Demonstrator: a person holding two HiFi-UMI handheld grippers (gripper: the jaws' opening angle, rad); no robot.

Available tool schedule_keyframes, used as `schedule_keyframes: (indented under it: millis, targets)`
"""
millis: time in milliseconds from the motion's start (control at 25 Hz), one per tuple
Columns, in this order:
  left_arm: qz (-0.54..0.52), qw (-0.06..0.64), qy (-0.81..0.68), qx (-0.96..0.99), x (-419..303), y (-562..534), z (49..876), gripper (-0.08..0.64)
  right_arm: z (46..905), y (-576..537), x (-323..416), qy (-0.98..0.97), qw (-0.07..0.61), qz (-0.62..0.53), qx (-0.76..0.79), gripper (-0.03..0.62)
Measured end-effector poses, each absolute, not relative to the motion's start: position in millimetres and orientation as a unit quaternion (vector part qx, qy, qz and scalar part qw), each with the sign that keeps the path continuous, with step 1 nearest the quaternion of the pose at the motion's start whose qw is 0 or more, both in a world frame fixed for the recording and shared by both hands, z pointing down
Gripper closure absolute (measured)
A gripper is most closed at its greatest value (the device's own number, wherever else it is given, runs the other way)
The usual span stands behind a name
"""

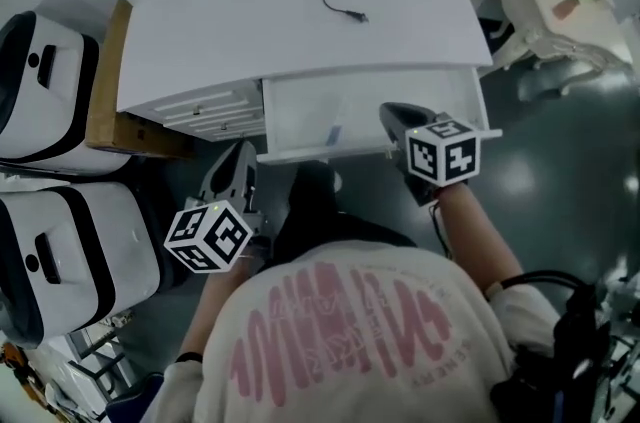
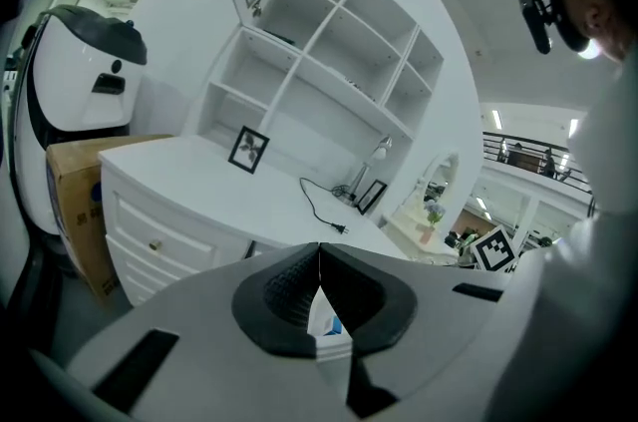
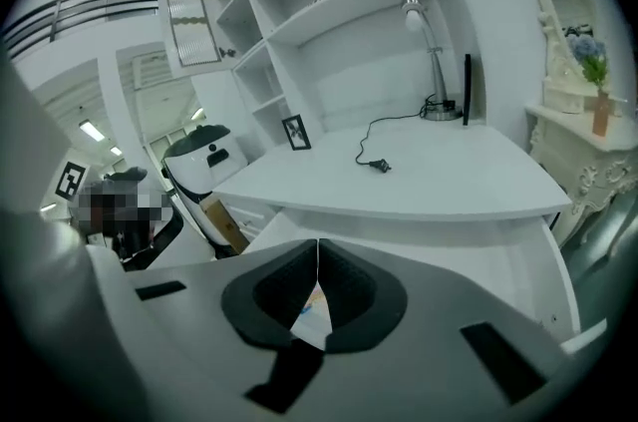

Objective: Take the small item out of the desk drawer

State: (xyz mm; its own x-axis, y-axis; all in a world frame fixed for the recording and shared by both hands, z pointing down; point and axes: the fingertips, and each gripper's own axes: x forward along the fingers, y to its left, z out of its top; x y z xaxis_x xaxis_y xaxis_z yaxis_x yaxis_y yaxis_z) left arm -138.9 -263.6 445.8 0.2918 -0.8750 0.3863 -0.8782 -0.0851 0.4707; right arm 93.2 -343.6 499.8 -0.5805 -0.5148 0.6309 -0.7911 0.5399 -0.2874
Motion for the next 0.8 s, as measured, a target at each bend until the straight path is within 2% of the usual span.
schedule_keyframes:
  millis: [160, 400, 440, 520, 680, 800]
  targets:
    - [0.009, 0.328, -0.596, 0.733, -139, -280, 459, 0.531, 523, -360, 89, -0.83, 0.271, 0.303, 0.382, 0.574]
    - [0.009, 0.336, -0.599, 0.726, -152, -310, 465, 0.531, 558, -388, 73, -0.79, 0.284, 0.392, 0.378, 0.57]
    - [0.009, 0.336, -0.601, 0.725, -154, -313, 467, 0.531, 564, -392, 70, -0.78, 0.281, 0.414, 0.377, 0.553]
    - [0.009, 0.337, -0.605, 0.721, -157, -318, 470, 0.531, 575, -397, 65, -0.758, 0.269, 0.462, 0.374, 0.395]
    - [0.006, 0.338, -0.608, 0.718, -159, -322, 471, 0.531, 596, -402, 63, -0.698, 0.24, 0.551, 0.389, 0.376]
    - [0.009, 0.344, -0.612, 0.712, -164, -318, 478, 0.531, 612, -404, 61, -0.642, 0.216, 0.617, 0.4, 0.298]
